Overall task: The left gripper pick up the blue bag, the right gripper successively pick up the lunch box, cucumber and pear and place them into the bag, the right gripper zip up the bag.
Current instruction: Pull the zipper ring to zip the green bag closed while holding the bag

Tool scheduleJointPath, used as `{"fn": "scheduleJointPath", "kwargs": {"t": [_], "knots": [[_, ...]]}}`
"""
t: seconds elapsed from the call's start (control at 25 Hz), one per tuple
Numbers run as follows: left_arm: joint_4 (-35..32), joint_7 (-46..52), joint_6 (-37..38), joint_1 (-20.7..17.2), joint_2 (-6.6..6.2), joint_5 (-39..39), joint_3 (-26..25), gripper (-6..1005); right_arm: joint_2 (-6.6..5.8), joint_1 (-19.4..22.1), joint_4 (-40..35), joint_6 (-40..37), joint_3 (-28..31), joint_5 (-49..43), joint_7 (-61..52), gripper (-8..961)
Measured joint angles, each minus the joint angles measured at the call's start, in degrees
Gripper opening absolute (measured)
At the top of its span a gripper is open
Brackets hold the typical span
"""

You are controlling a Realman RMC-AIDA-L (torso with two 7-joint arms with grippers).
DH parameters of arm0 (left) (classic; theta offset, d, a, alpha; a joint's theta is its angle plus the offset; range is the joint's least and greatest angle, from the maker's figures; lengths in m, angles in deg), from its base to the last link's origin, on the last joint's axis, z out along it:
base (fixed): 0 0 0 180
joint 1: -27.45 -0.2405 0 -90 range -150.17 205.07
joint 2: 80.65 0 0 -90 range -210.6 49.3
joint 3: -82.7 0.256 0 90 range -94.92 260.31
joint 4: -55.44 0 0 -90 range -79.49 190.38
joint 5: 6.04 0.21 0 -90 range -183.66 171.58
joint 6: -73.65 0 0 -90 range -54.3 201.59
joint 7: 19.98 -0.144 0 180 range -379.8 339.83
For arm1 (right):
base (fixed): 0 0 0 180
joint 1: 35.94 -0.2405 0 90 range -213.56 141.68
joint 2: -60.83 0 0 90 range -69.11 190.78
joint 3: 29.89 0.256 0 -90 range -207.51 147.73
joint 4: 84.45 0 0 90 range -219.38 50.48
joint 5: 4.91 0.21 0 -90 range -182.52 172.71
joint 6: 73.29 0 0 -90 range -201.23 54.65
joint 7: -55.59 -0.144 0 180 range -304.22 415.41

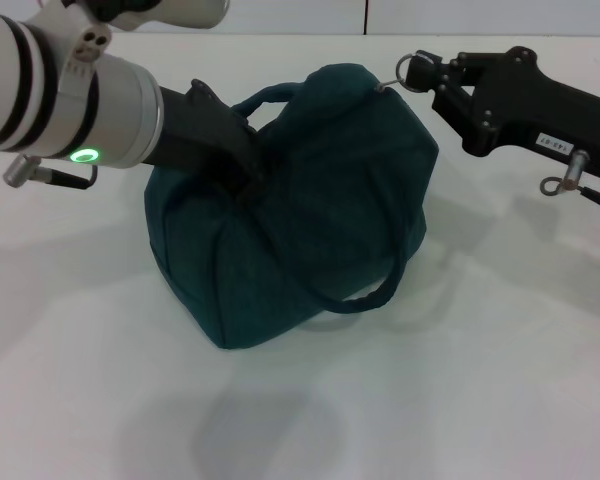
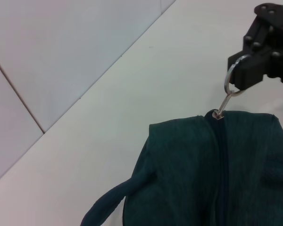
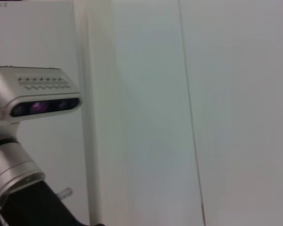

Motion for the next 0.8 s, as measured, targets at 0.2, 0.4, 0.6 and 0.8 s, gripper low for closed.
{"fn": "scheduleJointPath", "kwargs": {"t": [0.2,0.4,0.6,0.8], "knots": [[-0.6,-0.4,0.0,-0.2,0.05,-0.2,0.1,90,0.16,-0.2,2.8,-1.2,2.0,0.5,-0.6,56],[-0.6,-0.5,0.0,-0.2,0.06,-0.5,0.3,53,0.17,-0.4,4.2,-1.4,2.2,1.6,-0.6,56],[-0.7,-1.1,0.0,-0.2,-0.01,-2.2,0.2,42,0.16,-0.5,5.3,-1.3,3.0,2.5,-1.8,57],[-0.7,-1.3,0.0,-0.2,0.01,-3.2,0.0,42,0.16,-1.6,8.4,-1.4,3.9,3.3,-5.0,58]]}}
